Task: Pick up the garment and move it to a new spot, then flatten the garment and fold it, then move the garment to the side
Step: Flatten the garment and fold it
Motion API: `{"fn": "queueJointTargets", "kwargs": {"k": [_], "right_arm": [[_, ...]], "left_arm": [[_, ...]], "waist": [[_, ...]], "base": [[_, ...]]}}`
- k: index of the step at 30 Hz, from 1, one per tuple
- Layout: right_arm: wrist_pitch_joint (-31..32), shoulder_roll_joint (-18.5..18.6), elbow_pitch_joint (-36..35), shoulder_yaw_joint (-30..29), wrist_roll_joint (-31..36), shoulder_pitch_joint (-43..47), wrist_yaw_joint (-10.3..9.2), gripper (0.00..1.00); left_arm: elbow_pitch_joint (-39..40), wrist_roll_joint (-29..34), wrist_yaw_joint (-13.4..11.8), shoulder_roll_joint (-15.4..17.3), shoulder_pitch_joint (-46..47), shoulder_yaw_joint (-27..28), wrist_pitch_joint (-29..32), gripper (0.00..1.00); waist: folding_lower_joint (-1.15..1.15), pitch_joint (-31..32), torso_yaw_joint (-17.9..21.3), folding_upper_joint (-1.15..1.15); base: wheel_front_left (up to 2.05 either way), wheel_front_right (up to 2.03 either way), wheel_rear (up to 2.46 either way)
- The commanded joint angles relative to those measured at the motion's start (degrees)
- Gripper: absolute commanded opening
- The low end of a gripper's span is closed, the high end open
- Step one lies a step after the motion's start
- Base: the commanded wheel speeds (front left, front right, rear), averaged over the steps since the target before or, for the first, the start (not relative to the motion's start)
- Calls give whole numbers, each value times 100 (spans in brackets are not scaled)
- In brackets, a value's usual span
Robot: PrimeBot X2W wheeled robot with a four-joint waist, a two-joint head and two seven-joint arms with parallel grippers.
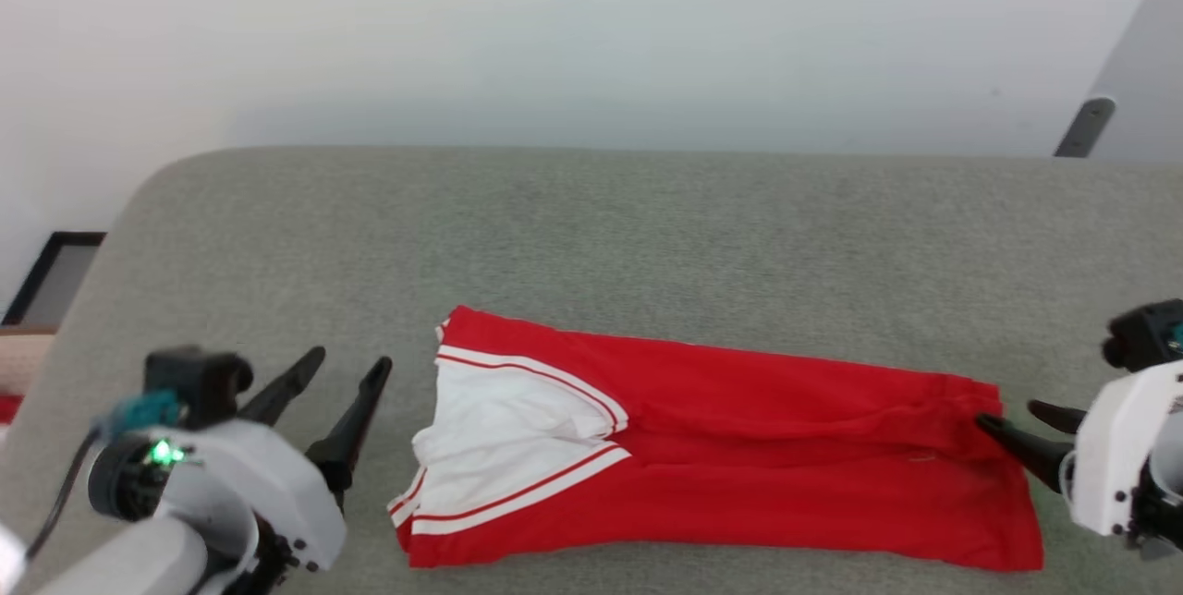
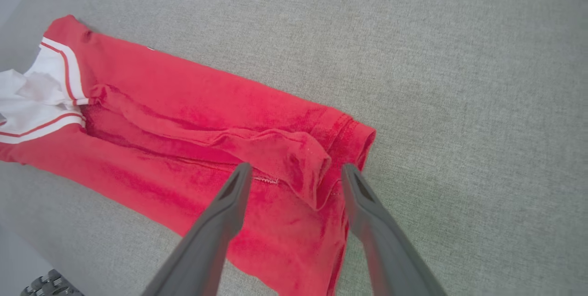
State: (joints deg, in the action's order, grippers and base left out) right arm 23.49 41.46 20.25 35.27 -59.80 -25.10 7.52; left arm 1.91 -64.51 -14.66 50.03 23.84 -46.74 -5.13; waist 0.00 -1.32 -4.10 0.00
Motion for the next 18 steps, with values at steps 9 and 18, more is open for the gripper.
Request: {"fn": "queueJointTargets", "kwargs": {"k": [9,18], "right_arm": [[486,-28,607,-535,-96,244,-7,100],[1034,-343,1268,-817,32,111,-7,100]], "left_arm": [[-94,616,-297,-344,-734,681,-994,100],[-122,1810,75,-1313,-1442,2000,-1005,100]], "waist": [[0,-101,-422,0],[0,-321,-738,0]], "base": [[0,0,0],[0,0,0]]}}
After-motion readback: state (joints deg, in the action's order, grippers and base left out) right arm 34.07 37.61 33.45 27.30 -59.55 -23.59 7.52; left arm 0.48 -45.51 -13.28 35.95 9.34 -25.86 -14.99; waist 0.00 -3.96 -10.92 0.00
